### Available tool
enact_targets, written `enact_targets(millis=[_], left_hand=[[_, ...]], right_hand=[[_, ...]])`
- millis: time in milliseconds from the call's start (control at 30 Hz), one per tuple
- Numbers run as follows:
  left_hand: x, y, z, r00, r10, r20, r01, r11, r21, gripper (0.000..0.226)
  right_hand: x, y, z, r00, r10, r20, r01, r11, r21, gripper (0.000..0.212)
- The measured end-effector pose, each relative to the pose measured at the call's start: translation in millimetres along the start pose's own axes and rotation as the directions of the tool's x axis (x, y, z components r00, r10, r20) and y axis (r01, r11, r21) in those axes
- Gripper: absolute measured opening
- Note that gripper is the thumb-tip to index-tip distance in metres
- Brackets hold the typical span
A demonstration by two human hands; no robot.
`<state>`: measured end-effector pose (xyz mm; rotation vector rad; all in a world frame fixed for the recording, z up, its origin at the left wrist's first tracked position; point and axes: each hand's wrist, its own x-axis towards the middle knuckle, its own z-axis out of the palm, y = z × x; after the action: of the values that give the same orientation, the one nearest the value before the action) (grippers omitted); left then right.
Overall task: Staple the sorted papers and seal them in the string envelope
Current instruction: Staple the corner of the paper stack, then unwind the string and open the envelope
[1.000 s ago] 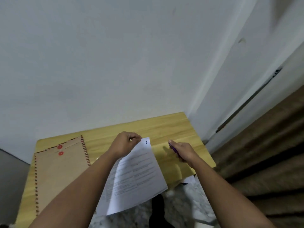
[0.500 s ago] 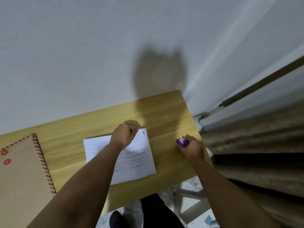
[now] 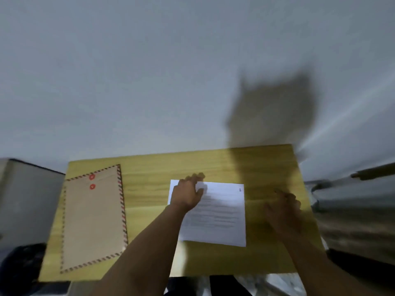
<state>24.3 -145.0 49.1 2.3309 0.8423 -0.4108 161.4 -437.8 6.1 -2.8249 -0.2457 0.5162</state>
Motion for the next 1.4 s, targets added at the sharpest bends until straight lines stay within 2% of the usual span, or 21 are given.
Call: enact_targets(millis=[100, 333, 500, 600, 700, 833, 933, 1033, 1067, 1133, 1233, 1400], left_hand=[[-31, -59, -28, 0.993, -0.113, -0.047, 0.115, 0.993, 0.034, 0.051], [-105, -209, -94, 0.940, -0.302, -0.159, 0.317, 0.945, 0.081, 0.052], [-131, -314, -131, 0.927, -0.326, -0.187, 0.336, 0.941, 0.027, 0.054], [-130, -370, -142, 0.942, -0.291, -0.168, 0.298, 0.954, 0.016, 0.055], [-120, -409, -149, 0.955, -0.234, -0.184, 0.238, 0.971, 0.001, 0.058], [-95, -443, -150, 0.957, -0.202, -0.209, 0.216, 0.975, 0.048, 0.064], [-70, -460, -143, 0.958, -0.128, -0.256, 0.153, 0.985, 0.079, 0.067], [-44, -473, -133, 0.961, -0.060, -0.270, 0.099, 0.986, 0.131, 0.069], [-36, -477, -129, 0.965, -0.041, -0.258, 0.082, 0.985, 0.151, 0.068], [-24, -483, -119, 0.966, -0.009, -0.258, 0.062, 0.978, 0.198, 0.066], [-17, -487, -106, 0.943, 0.020, -0.332, 0.063, 0.970, 0.237, 0.062], [-14, -491, -101, 0.936, 0.033, -0.350, 0.068, 0.959, 0.274, 0.068]], right_hand=[[-1, -44, 6, 0.993, -0.120, -0.024, 0.117, 0.988, -0.100, 0.055], [-51, -179, 41, 0.918, -0.395, -0.033, 0.393, 0.918, -0.057, 0.046], [-109, -291, 84, 0.857, -0.507, 0.093, 0.505, 0.862, 0.044, 0.032], [-145, -352, 114, 0.821, -0.523, 0.228, 0.504, 0.852, 0.142, 0.024], [-171, -405, 141, 0.791, -0.522, 0.319, 0.496, 0.853, 0.165, 0.019], [-181, -465, 179, 0.747, -0.531, 0.401, 0.525, 0.840, 0.134, 0.030], [-181, -497, 211, 0.737, -0.542, 0.404, 0.541, 0.831, 0.126, 0.025], [-182, -523, 242, 0.780, -0.531, 0.331, 0.523, 0.844, 0.121, 0.011], [-181, -529, 251, 0.810, -0.513, 0.285, 0.500, 0.857, 0.122, 0.011], [-178, -537, 267, 0.842, -0.493, 0.220, 0.481, 0.870, 0.108, 0.024], [-173, -544, 281, 0.853, -0.462, 0.245, 0.458, 0.886, 0.074, 0.036], [-159, -552, 285, 0.855, -0.424, 0.299, 0.426, 0.903, 0.064, 0.017]])
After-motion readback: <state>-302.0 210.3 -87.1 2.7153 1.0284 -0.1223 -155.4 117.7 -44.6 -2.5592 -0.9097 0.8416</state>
